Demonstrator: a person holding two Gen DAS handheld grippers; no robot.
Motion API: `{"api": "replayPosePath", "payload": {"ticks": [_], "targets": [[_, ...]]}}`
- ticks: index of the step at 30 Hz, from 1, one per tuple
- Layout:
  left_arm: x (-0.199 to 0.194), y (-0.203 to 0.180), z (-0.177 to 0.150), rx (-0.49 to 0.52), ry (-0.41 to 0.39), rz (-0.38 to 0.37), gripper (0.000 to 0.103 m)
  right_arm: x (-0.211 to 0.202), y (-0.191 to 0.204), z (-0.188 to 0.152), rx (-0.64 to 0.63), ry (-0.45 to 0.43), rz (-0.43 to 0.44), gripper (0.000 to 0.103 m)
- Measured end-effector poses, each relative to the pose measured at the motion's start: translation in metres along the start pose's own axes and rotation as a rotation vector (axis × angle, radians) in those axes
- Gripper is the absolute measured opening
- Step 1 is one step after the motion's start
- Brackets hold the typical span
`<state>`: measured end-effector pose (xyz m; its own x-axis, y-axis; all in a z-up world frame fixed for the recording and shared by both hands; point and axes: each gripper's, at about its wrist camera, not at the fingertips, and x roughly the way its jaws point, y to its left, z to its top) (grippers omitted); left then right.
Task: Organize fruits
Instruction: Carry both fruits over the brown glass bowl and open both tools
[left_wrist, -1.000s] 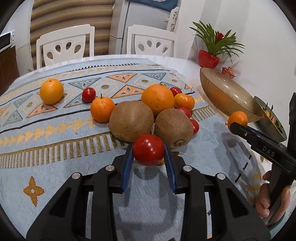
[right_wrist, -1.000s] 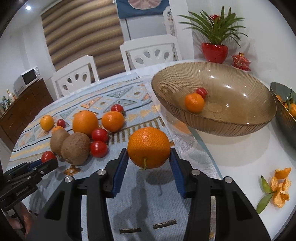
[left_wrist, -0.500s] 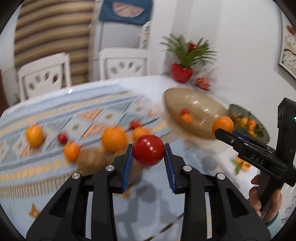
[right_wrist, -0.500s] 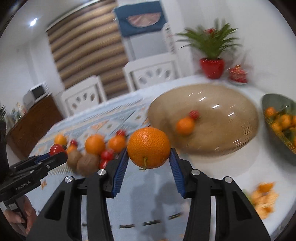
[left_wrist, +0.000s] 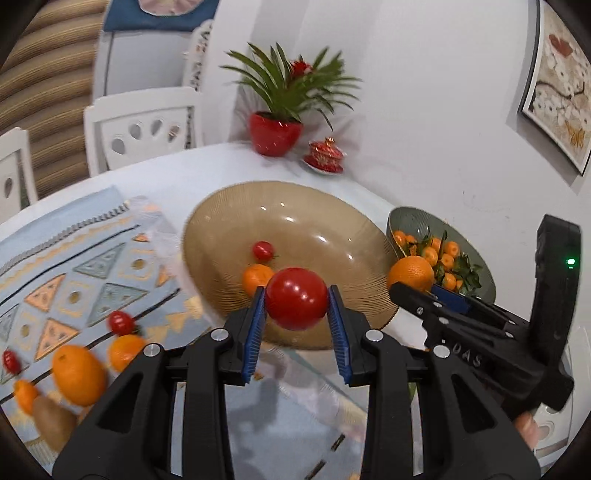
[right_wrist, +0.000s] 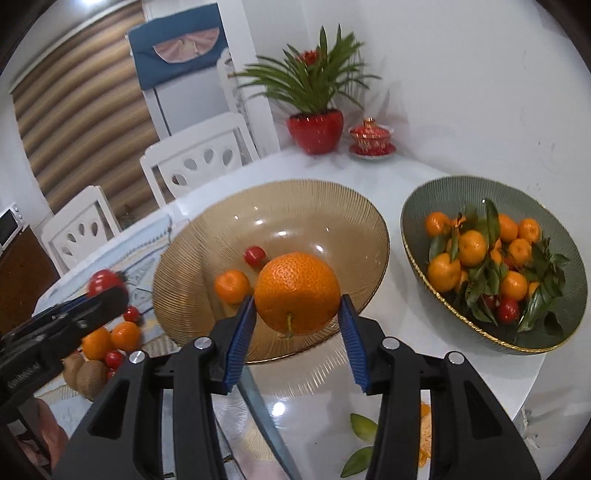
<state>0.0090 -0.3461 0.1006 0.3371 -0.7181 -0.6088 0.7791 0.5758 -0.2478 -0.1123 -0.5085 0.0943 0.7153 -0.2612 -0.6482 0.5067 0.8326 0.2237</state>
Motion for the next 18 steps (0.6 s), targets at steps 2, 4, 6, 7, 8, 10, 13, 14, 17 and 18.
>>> {"api": "replayPosePath", "payload": {"ticks": [2,4,6,7,8,10,13,14,17,18], "targets": [[0.013,0.0,0.001,0.004,0.014,0.002,0.032,0.006,-0.001,0.003,0.001,0.006,-0.004,0.045],[0.023,0.001,-0.001,0.002,0.031,0.002,0.032,0.01,0.0,0.003,-0.007,0.006,-0.024,0.045],[0.031,0.003,-0.001,-0.005,0.043,-0.002,0.032,0.016,0.0,0.004,-0.012,0.013,-0.042,0.045],[0.035,0.004,-0.002,-0.01,0.054,-0.006,0.032,0.018,0.0,0.004,-0.014,0.017,-0.046,0.045],[0.039,0.005,-0.002,-0.012,0.065,-0.005,0.032,0.021,0.001,0.003,-0.018,0.022,-0.049,0.045],[0.045,0.005,-0.004,-0.012,0.076,0.009,0.032,0.024,0.003,0.001,-0.034,0.02,-0.069,0.045],[0.054,0.007,-0.005,-0.021,0.092,0.002,0.032,0.03,0.007,-0.003,-0.068,0.018,-0.118,0.045],[0.056,0.007,-0.006,-0.015,0.094,0.002,0.032,0.032,0.006,-0.004,-0.067,0.024,-0.115,0.045],[0.058,0.005,-0.007,-0.006,0.094,0.01,0.033,0.033,0.004,-0.006,-0.068,0.022,-0.118,0.045],[0.058,0.004,-0.007,-0.004,0.093,0.011,0.034,0.033,0.003,-0.005,-0.069,0.021,-0.125,0.046]]}}
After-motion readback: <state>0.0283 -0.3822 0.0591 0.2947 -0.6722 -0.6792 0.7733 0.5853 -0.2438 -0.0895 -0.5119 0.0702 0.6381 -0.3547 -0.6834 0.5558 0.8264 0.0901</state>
